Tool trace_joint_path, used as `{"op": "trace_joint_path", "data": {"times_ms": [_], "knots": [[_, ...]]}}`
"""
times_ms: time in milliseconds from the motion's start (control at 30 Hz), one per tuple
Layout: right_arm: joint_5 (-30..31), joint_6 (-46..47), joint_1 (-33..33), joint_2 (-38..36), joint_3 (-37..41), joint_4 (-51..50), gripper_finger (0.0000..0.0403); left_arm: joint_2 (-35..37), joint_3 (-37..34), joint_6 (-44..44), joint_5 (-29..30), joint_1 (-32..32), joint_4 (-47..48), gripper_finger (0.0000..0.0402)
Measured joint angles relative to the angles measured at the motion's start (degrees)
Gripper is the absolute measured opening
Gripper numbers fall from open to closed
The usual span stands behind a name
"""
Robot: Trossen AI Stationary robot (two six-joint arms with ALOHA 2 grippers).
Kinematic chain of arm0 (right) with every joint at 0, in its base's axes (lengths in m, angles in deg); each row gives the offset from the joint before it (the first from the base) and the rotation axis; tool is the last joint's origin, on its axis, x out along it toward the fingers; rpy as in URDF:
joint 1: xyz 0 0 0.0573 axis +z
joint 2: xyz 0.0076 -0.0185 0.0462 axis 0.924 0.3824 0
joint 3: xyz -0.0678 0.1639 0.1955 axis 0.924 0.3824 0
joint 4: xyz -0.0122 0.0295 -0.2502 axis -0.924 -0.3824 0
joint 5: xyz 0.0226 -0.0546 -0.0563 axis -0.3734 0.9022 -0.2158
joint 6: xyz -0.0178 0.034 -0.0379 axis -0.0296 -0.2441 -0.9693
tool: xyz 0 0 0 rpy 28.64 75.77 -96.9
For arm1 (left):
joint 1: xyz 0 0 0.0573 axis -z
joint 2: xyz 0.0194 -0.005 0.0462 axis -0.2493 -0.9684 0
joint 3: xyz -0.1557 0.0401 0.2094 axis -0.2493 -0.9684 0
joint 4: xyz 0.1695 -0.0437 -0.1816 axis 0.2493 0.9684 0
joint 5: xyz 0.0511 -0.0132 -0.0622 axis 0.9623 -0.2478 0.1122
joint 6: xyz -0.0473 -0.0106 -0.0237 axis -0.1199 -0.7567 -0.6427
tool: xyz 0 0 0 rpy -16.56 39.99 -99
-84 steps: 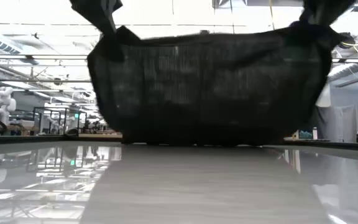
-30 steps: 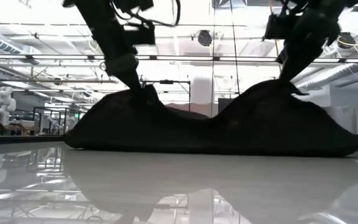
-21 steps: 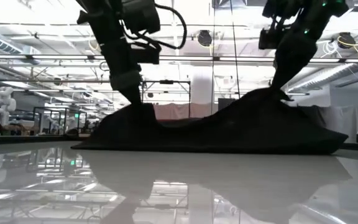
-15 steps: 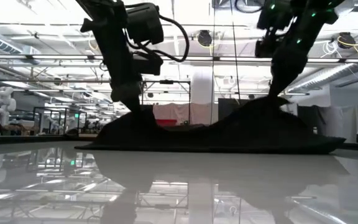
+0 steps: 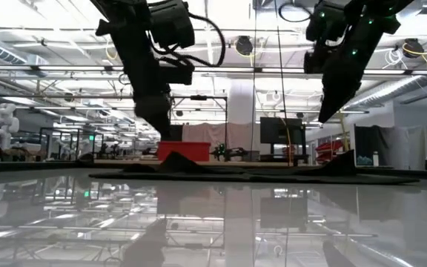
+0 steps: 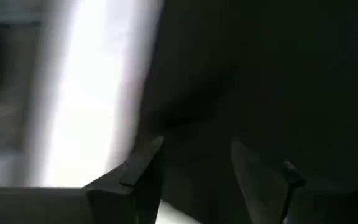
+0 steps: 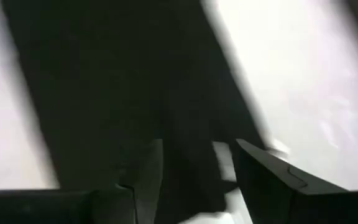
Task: Roll towel
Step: Roll the black towel
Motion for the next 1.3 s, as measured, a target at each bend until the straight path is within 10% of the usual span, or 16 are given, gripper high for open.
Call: {"op": "trace_joint_path", "data": {"times_ms": [100,467,1000,1300], "knots": [[-4.51,-2.61,2.27,0.09,2.09,2.38,0.0172,-0.75,-0.67,2.80,-14.07,0.43,-5.59,0.0191],[-0.97,-10.52,2.53,1.45,6.91,4.13,0.0136,-8.27,-1.24,5.21,-26.92,0.15,-8.96,0.0191],[8.66,-19.32,2.33,8.00,7.13,3.28,0.0153,-14.09,-0.96,6.70,-27.81,0.74,-10.58,0.0191],[8.79,-22.51,-1.04,11.47,7.13,5.25,0.0028,-14.15,-1.05,6.79,-27.40,1.12,-10.41,0.0191]]}}
